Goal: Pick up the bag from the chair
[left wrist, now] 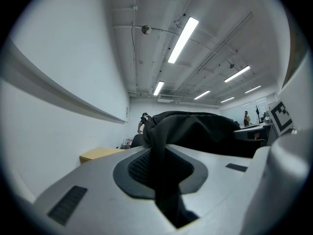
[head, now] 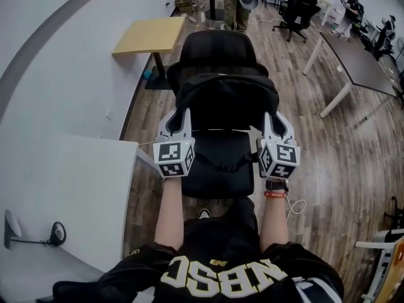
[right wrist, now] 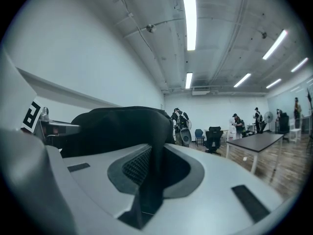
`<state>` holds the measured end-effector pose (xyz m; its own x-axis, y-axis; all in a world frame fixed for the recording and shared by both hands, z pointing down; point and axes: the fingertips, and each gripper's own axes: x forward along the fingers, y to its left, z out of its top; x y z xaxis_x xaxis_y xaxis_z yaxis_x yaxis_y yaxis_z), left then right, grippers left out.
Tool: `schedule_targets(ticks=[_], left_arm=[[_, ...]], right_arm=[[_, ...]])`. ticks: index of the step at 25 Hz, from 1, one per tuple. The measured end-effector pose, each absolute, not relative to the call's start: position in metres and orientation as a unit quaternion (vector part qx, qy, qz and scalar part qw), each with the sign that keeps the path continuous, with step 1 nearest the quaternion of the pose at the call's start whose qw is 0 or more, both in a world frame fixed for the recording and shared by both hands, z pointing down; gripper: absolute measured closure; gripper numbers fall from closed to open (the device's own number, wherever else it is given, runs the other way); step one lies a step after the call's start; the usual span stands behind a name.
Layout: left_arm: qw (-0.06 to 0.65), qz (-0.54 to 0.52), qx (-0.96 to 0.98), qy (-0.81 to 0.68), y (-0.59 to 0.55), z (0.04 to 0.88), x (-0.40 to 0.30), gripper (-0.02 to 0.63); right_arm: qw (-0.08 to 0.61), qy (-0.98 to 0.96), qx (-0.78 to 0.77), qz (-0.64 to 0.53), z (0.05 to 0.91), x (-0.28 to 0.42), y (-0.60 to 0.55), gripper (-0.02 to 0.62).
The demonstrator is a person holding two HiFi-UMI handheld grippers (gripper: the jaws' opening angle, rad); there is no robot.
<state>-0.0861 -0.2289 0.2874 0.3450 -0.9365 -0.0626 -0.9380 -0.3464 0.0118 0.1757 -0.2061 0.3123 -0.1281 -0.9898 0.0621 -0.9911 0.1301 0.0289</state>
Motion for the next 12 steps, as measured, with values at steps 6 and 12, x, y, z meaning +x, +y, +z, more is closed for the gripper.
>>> schedule_targets(ticks=[6, 12], left_arm=[[0.004, 0.037, -0.816, 0.577, -0.231, 0.285, -0.092, 0.549], [-0.008, 0.037, -0.815, 0.578, -0.236, 0.298, -0.092, 0.549]], right_arm=[[0.04, -0.757, 0.653, 0.0, 0.307, 0.17, -0.212, 0.532], [0.044, -0.76, 0.649, 0.009, 0.316, 0.169, -0.217, 0.532]])
